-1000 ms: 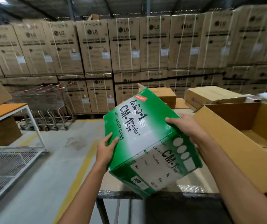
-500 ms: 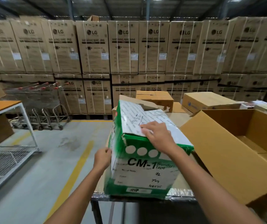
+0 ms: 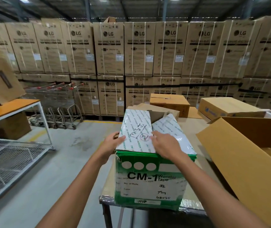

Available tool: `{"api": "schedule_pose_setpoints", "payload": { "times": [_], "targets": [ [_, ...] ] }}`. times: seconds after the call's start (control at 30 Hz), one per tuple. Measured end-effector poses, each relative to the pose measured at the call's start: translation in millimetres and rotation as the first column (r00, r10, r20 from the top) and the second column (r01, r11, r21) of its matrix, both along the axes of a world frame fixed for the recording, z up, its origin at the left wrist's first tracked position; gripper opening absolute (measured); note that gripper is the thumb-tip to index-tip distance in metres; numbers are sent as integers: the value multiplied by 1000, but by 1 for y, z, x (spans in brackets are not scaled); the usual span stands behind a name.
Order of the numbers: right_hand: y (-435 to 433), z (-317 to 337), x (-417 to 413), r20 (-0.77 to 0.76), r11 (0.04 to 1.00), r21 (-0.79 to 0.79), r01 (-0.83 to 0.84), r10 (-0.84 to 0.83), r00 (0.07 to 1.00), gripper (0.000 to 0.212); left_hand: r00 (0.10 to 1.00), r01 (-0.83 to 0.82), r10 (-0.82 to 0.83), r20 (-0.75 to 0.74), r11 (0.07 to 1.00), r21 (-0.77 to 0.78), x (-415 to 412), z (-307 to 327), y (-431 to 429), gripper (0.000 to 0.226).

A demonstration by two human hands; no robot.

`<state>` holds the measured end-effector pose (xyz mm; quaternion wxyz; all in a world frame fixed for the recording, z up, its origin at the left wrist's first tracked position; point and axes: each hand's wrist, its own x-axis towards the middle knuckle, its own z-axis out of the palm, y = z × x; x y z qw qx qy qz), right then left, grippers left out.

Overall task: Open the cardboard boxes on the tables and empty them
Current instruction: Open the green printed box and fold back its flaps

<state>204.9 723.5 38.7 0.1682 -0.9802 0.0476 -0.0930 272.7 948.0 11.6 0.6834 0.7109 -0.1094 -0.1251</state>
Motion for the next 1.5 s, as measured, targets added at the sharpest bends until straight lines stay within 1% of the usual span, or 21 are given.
{"api": "schedule_pose_setpoints", "payload": {
  "times": [0.07, 0.13, 0.17, 0.2, 0.27, 0.33, 0.47, 0.53, 0.67, 0.77, 0.9, 1.03, 1.13, 1.17, 1.23, 1.27, 1.3, 1.37, 1.4, 1.43, 1.5],
  "targets": [
    [-13, -1, 4, 35, 998, -16, 62, -61, 998, 33, 995, 19, -39, 95, 979, 203, 2, 10, 0, 35],
    [-13, -6, 6, 11, 995, -31, 99, -98, 995, 30, 918, -156, -77, 388, 831, 534, 6, 24, -8, 49],
    [-11, -7, 7, 4, 993, -23, 112, -112, 994, 31, 836, -258, -142, 530, 752, 607, 4, 32, -17, 52],
    [-7, -8, 8, 2, 992, -17, 125, -125, 992, 32, 756, -308, -206, 621, 725, 615, -2, 40, -29, 51],
    [-5, -9, 10, 3, 987, -51, 152, -152, 988, 33, 653, -284, -335, 679, 723, 630, -15, 52, -57, 42],
    [-6, -11, 10, -11, 977, -86, 194, -196, 981, 35, 629, -230, -462, 626, 658, 717, -28, 53, -86, 35],
    [-12, -13, 9, -43, 955, -50, 292, -294, 955, 25, 663, -185, -629, 405, 387, 904, -31, 42, -115, 16],
    [-12, -11, 11, -41, 950, -35, 310, -311, 949, 21, 666, -211, -654, 360, 298, 931, -24, 46, -117, 20],
    [-9, -12, 14, -20, 946, -36, 321, -322, 947, 36, 649, -277, -709, 278, 120, 953, -13, 68, -117, 29],
    [-11, -15, 12, -12, 942, -67, 329, -330, 944, 37, 606, -330, -759, 237, 31, 943, -12, 89, -113, 34],
    [-11, -16, 13, -22, 933, -69, 354, -357, 934, 43, 627, -366, -728, 279, 41, 930, -11, 131, -96, 33],
    [-12, -16, 13, -26, 931, -78, 356, -359, 933, 46, 756, -392, -568, 325, 5, 920, 7, 167, -62, 26],
    [-10, -14, 12, -35, 938, -81, 338, -342, 939, 47, 859, -373, -393, 329, -40, 927, 25, 162, -33, 29],
    [-9, -14, 12, -37, 938, -84, 335, -339, 940, 47, 885, -347, -349, 309, -52, 936, 29, 153, -24, 27],
    [-9, -13, 11, -42, 938, -87, 335, -339, 940, 47, 908, -232, -379, 180, -95, 968, 40, 126, -11, 22],
    [-8, -13, 11, -43, 939, -87, 333, -338, 940, 47, 897, -222, -404, 181, -56, 974, 47, 107, -6, 21],
    [-8, -13, 11, -43, 939, -87, 333, -337, 941, 47, 892, -213, -401, 210, 38, 976, 52, 88, -2, 21],
    [-8, -13, 11, -45, 939, -87, 333, -338, 940, 46, 886, -240, -319, 336, 305, 922, 52, 58, -2, 22],
    [-8, -12, 12, -46, 939, -87, 334, -339, 940, 46, 879, -275, -266, 397, 398, 875, 49, 46, -5, 21],
    [-8, -13, 13, -48, 939, -84, 334, -339, 940, 46, 863, -315, -222, 453, 463, 828, 48, 36, -9, 22],
    [-8, -13, 14, -53, 939, -86, 333, -338, 939, 47, 814, -348, -238, 530, 530, 773, 51, 24, -17, 38]
  ]
}}
